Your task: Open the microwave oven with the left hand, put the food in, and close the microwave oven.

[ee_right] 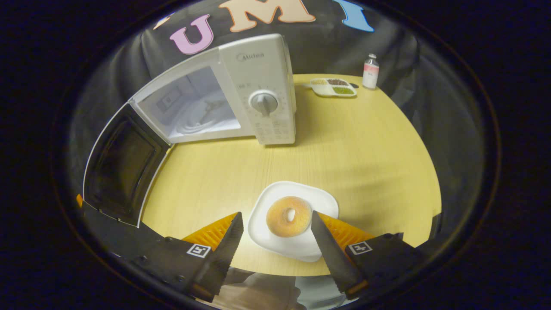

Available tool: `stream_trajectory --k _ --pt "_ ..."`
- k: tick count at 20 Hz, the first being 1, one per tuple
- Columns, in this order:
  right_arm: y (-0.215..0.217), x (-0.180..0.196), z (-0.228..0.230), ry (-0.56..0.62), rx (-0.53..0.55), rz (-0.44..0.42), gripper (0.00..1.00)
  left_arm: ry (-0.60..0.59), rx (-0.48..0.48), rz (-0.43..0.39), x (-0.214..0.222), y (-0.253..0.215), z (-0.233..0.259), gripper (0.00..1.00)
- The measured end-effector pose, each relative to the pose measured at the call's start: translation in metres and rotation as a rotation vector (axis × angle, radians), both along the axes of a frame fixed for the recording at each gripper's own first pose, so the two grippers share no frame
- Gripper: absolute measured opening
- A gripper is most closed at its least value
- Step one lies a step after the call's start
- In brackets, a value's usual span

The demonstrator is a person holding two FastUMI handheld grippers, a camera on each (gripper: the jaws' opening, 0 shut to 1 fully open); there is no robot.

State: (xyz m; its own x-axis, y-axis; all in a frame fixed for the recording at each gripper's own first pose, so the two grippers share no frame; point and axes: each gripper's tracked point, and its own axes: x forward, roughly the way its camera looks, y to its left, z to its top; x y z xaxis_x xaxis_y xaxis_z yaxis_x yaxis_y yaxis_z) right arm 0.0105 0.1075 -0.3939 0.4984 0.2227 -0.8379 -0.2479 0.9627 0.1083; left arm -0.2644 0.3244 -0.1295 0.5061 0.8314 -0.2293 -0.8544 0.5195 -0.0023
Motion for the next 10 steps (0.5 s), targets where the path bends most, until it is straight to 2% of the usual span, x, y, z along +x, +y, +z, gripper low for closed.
stream_trajectory --k 1,2,4,5,6,9,10 --pt "0.000 0.001 -0.010 0.033 -0.001 0.002 0.99 -0.022 -0.002 0.019 -0.001 -0.006 0.005 0.89" --pt "-0.001 0.004 -0.017 0.058 -0.004 0.004 0.99 -0.034 0.005 0.038 0.000 -0.011 0.007 0.87" --pt "-0.005 0.009 -0.028 0.093 -0.023 0.011 1.00 -0.027 0.025 0.062 0.000 -0.022 0.014 0.89" --pt "-0.006 0.010 -0.034 0.107 -0.032 0.019 1.00 -0.024 0.038 0.068 -0.001 -0.028 0.019 0.86" --pt "-0.007 0.011 -0.038 0.121 -0.042 0.026 0.99 -0.027 0.048 0.072 -0.001 -0.032 0.021 0.89" --pt "-0.011 0.012 -0.049 0.154 -0.062 0.037 0.99 -0.061 0.047 0.086 0.001 -0.040 0.029 0.89" --pt "-0.010 0.013 -0.050 0.160 -0.059 0.038 0.99 -0.071 0.041 0.093 0.003 -0.041 0.030 0.86"
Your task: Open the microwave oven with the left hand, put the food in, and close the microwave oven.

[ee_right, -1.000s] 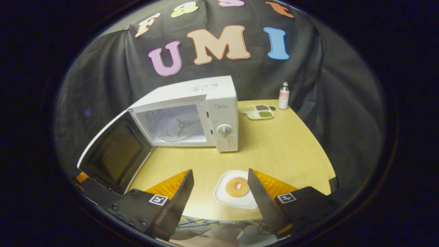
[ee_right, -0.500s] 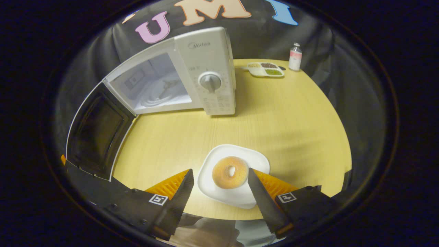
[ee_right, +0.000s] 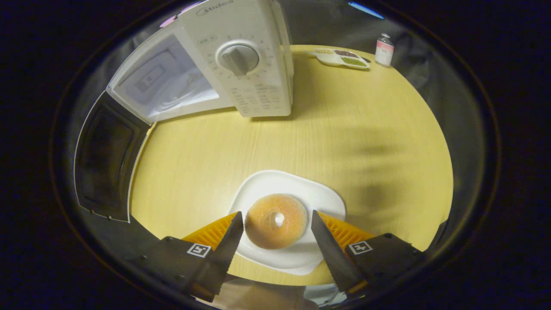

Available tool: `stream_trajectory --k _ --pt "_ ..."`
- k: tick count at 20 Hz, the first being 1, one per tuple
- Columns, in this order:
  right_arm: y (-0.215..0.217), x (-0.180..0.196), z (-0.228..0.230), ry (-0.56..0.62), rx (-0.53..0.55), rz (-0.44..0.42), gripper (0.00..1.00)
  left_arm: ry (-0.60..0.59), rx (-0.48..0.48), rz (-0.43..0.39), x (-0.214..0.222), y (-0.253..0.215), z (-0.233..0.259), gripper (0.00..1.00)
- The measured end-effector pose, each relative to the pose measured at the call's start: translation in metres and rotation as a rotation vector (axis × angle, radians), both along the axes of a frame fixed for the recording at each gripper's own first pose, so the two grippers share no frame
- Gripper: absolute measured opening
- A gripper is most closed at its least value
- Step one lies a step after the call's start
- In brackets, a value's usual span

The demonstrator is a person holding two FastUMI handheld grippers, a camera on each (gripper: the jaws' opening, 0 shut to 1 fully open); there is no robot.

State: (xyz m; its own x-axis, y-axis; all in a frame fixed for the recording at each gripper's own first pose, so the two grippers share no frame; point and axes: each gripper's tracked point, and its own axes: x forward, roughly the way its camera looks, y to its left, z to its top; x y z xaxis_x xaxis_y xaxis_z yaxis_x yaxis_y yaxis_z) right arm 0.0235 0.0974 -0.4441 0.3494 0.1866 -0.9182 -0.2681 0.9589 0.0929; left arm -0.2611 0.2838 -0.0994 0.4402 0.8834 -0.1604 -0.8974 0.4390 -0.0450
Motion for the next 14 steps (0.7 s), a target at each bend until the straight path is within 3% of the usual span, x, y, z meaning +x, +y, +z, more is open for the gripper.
stream_trajectory --k 4,5,8,14 --pt "0.002 -0.002 -0.006 0.028 0.001 0.001 0.98 0.013 -0.008 0.023 -0.002 0.002 -0.005 0.89" --pt "0.004 -0.004 -0.007 0.035 0.002 -0.001 0.88 0.023 -0.008 0.022 -0.002 0.003 -0.006 0.86" --pt "0.004 -0.005 -0.005 0.047 -0.006 -0.039 0.77 0.040 -0.004 0.009 0.000 0.005 -0.006 0.89" --pt "0.028 -0.008 0.024 -0.002 0.104 -0.163 0.82 0.055 -0.026 -0.074 0.033 0.036 -0.021 0.86"
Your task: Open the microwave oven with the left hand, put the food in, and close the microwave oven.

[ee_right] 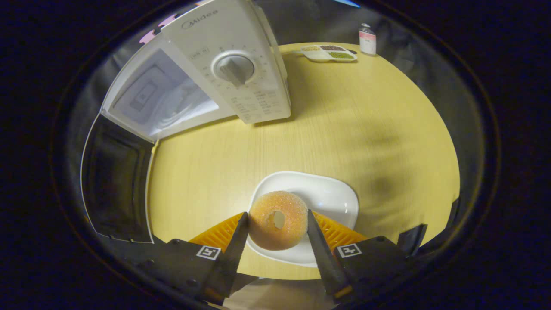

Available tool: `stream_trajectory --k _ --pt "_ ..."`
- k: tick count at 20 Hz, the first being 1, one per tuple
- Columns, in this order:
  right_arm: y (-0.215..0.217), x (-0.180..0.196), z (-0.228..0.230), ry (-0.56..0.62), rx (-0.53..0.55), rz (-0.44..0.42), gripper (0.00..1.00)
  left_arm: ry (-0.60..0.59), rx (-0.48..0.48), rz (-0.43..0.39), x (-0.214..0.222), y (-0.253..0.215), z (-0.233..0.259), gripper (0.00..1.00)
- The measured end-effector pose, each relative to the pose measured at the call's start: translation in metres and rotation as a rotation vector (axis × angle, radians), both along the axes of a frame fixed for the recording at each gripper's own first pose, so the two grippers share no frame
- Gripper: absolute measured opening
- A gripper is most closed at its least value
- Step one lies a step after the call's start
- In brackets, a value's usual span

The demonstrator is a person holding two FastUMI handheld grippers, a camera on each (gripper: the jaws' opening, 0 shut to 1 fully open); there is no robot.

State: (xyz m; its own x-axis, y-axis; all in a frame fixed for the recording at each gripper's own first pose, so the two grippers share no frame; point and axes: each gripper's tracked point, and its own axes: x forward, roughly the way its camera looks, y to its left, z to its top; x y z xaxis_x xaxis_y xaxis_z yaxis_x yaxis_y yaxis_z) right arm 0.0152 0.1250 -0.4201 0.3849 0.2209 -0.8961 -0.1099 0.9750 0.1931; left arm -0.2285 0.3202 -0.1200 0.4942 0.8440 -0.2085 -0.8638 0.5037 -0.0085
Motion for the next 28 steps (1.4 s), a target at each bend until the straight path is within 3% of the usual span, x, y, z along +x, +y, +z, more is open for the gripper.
stream_trajectory --k 9,10,11,14,15,16,17,21,26,27,28 --pt "0.123 -0.012 0.063 -0.186 0.255 -0.140 0.82 0.016 -0.097 -0.292 0.069 0.019 -0.035 0.90" --pt "0.138 -0.011 0.070 -0.204 0.287 -0.152 0.76 0.016 -0.104 -0.327 0.078 0.020 -0.037 0.90" --pt "0.150 -0.010 0.076 -0.224 0.314 -0.163 0.82 0.017 -0.105 -0.360 0.086 0.019 -0.037 0.90" --pt "0.182 -0.002 0.090 -0.273 0.370 -0.187 0.82 0.025 -0.102 -0.450 0.108 0.022 -0.040 0.90" --pt "0.192 0.001 0.092 -0.283 0.388 -0.196 0.76 0.034 -0.102 -0.474 0.113 0.024 -0.043 0.90" --pt "0.201 0.007 0.094 -0.298 0.407 -0.207 0.82 0.042 -0.101 -0.493 0.118 0.028 -0.045 0.90" --pt "0.210 0.015 0.097 -0.322 0.425 -0.221 0.76 0.050 -0.102 -0.511 0.121 0.029 -0.047 0.90" --pt "0.236 0.050 0.099 -0.411 0.467 -0.299 0.75 0.075 -0.118 -0.582 0.133 0.035 -0.057 0.90" --pt "0.255 0.097 0.084 -0.474 0.437 -0.365 0.75 0.110 -0.148 -0.648 0.142 0.032 -0.069 0.90" --pt "0.258 0.107 0.081 -0.476 0.440 -0.382 0.75 0.112 -0.145 -0.651 0.143 0.032 -0.069 0.94" --pt "0.258 0.118 0.080 -0.492 0.438 -0.402 0.75 0.116 -0.143 -0.651 0.143 0.034 -0.071 0.90"
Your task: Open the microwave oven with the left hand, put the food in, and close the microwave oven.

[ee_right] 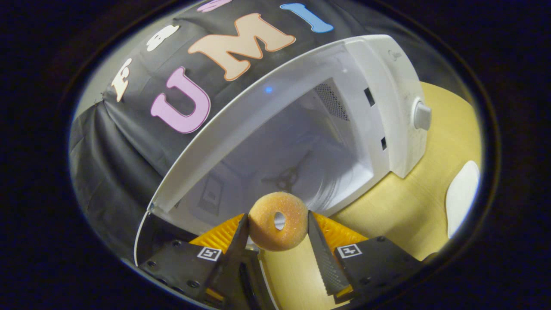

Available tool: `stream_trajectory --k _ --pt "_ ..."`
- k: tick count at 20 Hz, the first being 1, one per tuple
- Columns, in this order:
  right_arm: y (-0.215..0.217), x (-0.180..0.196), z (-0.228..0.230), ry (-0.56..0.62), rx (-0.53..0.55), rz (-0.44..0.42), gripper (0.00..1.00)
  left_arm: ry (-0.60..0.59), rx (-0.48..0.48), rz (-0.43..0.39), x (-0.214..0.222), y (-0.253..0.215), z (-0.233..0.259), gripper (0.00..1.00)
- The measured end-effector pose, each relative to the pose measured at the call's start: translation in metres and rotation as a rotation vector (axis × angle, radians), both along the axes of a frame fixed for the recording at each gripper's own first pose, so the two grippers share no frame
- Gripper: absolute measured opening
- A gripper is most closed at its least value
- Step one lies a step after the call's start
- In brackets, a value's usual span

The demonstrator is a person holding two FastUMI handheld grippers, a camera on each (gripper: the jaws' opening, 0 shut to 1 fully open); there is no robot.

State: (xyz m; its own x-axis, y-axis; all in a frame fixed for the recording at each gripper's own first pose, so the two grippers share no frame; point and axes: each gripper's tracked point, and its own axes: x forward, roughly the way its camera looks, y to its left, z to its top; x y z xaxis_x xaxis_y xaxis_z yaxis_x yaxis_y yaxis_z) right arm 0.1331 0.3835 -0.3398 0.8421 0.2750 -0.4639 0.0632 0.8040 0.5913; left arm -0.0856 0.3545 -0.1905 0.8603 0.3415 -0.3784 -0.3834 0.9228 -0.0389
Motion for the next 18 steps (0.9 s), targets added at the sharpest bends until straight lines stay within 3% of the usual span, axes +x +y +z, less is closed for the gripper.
stream_trajectory --k 2,3,4,5,6,9,10,11,12,13,14,16,17,18 --pt "-0.002 0.018 -0.004 -0.022 -0.021 -0.041 0.75 0.015 -0.001 0.008 -0.003 0.005 -0.006 0.94" --pt "-0.002 0.025 -0.009 -0.023 -0.023 -0.058 0.75 0.024 -0.005 0.013 -0.004 0.007 -0.008 0.90" --pt "-0.001 0.031 -0.013 -0.018 -0.020 -0.071 0.81 0.031 -0.008 0.018 -0.006 0.010 -0.011 0.90" --pt "-0.003 0.036 -0.016 -0.017 -0.023 -0.087 0.82 0.040 -0.010 0.025 -0.009 0.012 -0.013 0.90" --pt "-0.004 0.041 -0.018 -0.020 -0.028 -0.102 0.75 0.051 -0.010 0.033 -0.012 0.015 -0.017 0.90" --pt "-0.007 0.053 -0.025 -0.030 -0.057 -0.130 0.75 0.062 -0.029 0.048 -0.014 0.017 -0.022 0.90" --pt "-0.008 0.055 -0.027 -0.027 -0.067 -0.131 0.83 0.071 -0.036 0.052 -0.015 0.018 -0.025 0.90" --pt "-0.006 0.057 -0.030 -0.026 -0.069 -0.125 0.75 0.075 -0.038 0.052 -0.014 0.017 -0.026 0.90" --pt "-0.004 0.059 -0.031 -0.028 -0.071 -0.115 0.75 0.071 -0.038 0.051 -0.013 0.016 -0.024 0.91" --pt "-0.003 0.062 -0.032 -0.029 -0.076 -0.102 0.85 0.069 -0.039 0.049 -0.013 0.014 -0.024 0.90" --pt "-0.002 0.062 -0.031 -0.028 -0.085 -0.092 0.81 0.069 -0.040 0.046 -0.012 0.013 -0.025 0.90" --pt "-0.010 0.062 -0.021 -0.065 -0.126 -0.095 0.99 0.071 -0.038 0.038 -0.013 0.010 -0.026 0.90" --pt "-0.013 0.060 -0.016 -0.083 -0.142 -0.089 0.90 0.070 -0.035 0.035 -0.012 0.009 -0.024 0.90" --pt "-0.015 0.056 -0.012 -0.094 -0.152 -0.076 0.99 0.067 -0.035 0.029 -0.011 0.007 -0.024 0.90"
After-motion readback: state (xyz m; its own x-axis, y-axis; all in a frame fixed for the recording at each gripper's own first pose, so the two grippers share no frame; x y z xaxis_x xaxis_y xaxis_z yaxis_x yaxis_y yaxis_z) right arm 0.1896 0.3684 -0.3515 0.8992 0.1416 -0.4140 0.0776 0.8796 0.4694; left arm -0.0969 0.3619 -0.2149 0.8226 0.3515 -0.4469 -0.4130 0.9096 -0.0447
